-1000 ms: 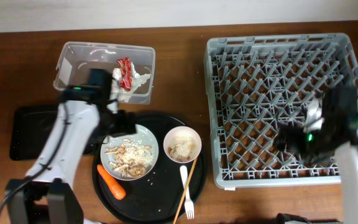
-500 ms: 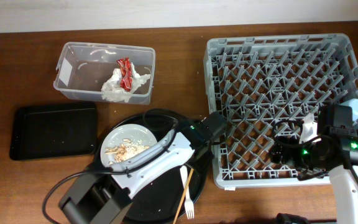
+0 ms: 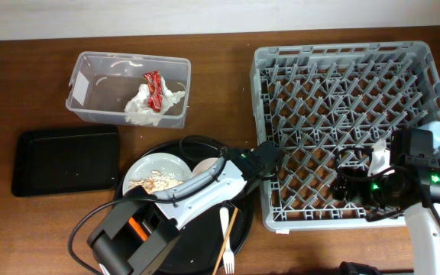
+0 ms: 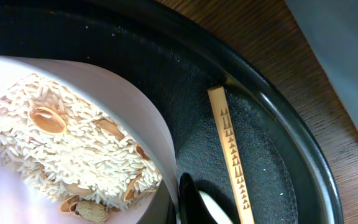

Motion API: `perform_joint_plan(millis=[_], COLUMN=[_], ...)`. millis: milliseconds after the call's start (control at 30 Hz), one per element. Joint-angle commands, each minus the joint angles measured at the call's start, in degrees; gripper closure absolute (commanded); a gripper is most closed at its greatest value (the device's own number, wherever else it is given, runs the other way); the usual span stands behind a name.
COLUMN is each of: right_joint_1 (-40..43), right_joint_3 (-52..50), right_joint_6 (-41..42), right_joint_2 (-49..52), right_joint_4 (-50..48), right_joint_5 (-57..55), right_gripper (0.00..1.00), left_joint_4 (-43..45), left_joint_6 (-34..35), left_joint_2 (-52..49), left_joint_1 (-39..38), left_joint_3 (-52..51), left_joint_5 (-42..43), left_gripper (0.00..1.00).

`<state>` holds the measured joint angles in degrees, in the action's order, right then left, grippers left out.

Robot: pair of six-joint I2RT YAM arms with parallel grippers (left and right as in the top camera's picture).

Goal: Sort waste into correct bins and load items into the dishwasher rack
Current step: 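Grasp the pink bowl with the left gripper and tip rice onto the black tray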

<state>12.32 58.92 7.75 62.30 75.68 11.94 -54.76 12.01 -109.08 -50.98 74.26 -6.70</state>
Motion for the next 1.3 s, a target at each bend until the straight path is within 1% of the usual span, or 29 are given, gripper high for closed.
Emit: perform_joint_plan(millis=[0,100,200,233,300,367,400,467,533,567,600,633,667,700,733,767,800,833,900,1000,1033,1100,1133,1167,1200,1267], right_joint_1=[-0.35,-0.35,-0.35,-0.35,-0.35,-0.35,-0.35,-0.35,-0.35,-0.35,-0.35,-0.35,-0.35,-0.35,-0.35,-0.35,-0.35,-0.35,-0.35,-0.35,-0.35,-0.35,-0.35,-0.35,-0.35,-0.35], right_joint_3=[-0.48,-0.48,-0.48,-0.48,-0.48,-0.48,-0.48,-0.48,-0.48,-0.48,-0.48,-0.48,-0.48,-0.48,-0.48,-0.48,-0.48,-0.48,-0.48,-0.48,-0.48,-0.48,-0.48,-0.48,-0.48,-0.48], right_joint_6=[0.39,0.39,0.39,0.39,0.39,0.39,0.39,0.39,0.39,0.39,0.39,0.39,0.39,0.39,0.39,0.39,0.39,0.39,0.39,0.39,0.39,0.39,0.39,0.39,0.39,0.39], right_joint_2=[-0.50,-0.50,-0.50,-0.50,-0.50,-0.50,-0.50,-0.50,-0.50,-0.50,-0.50,-0.50,-0.50,-0.50,-0.50,-0.50,-0.50,-0.50,-0.50,-0.50,-0.50,-0.50,-0.50,-0.50,-0.50,-0.50], right_joint_4=[-0.11,-0.09,-0.09,-0.09,-0.09,-0.11,-0.11,-0.09,-0.09,-0.09,-0.09,-0.09,-0.09,-0.09,-0.09,-0.09,-0.09,-0.09,-0.09,-0.09,-0.09,-0.09,-0.09,-0.07,-0.09,-0.04], right_joint_5=[0.28,0.28,0.28,0.28,0.28,0.28,0.28,0.28,0.28,0.28,0.28,0.28,0.28,0.28,0.28,0.28,0.28,0.28,0.28,0.28,0.26,0.26,0.26,0.26,0.26,0.26], right_gripper=[0.10,0.09,0.09,0.10,0.10,0.09,0.09,0.09,0.09,0.09,0.10,0.09,0.10,0.10,0.10,0.09,0.10,0.10,0.10,0.09,0.09,0.10,0.10,0.10,0.09,0.09], left_joint_4=[-3.04,-5.33,-6.23,-7.48,-8.37,-8.74,-8.72,-8.68,-8.52,-8.28,-8.26,-7.56,-6.75,-5.57,-4.98,-4.09,-2.84,-2.62,-2.71,-4.15,-5.01,-7.10,-8.98,-10.51,-12.48,-13.51], left_joint_6=[0.33,0.33,0.31,0.31,0.31,0.07,-2.36,-5.73,-9.62,-12.87,-14.38,-16.44,-17.94,-18.38,-19.67,-21.20,-22.27,-22.97,-26.67,-30.71,-31.91,-31.89,-31.87,-31.82,-31.82,-31.82], left_joint_2=[0.92,5.20,11.89,15.47,18.88,21.20,21.33,21.29,21.27,21.24,21.18,20.90,20.65,19.91,19.10,17.49,15.61,14.25,8.98,2.21,1.40,0.13,0.11,0.11,0.11,0.11], left_joint_1=[0.13,0.13,2.54,6.29,13.40,22.97,31.02,41.29,48.92,54.51,57.90,64.26,67.34,72.00,74.64,77.57,79.67,80.74,83.38,85.37,85.79,87.36,89.48,91.10,92.96,95.10], left_joint_3=[1.05,3.28,4.61,4.61,4.61,4.61,4.59,4.59,4.59,4.55,4.52,4.48,4.26,3.67,3.13,2.16,1.05,0.66,0.63,0.61,0.61,0.55,0.44,0.44,0.44,0.42], left_joint_5=[-3.58,-5.18,-5.62,-5.60,-5.09,-1.68,3.67,10.73,17.31,23.17,26.08,32.54,37.11,42.21,45.29,51.36,56.65,59.10,68.76,79.23,81.46,85.42,90.73,92.83,92.89,92.89], left_gripper=[0.99,0.99,0.99,0.99,0.99,0.99,0.99,1.00,0.99,0.99,1.00,1.00,0.99,1.00,0.99,1.00,1.00,0.99,0.99,1.00,0.99,1.00,1.00,1.00,0.99,1.00])
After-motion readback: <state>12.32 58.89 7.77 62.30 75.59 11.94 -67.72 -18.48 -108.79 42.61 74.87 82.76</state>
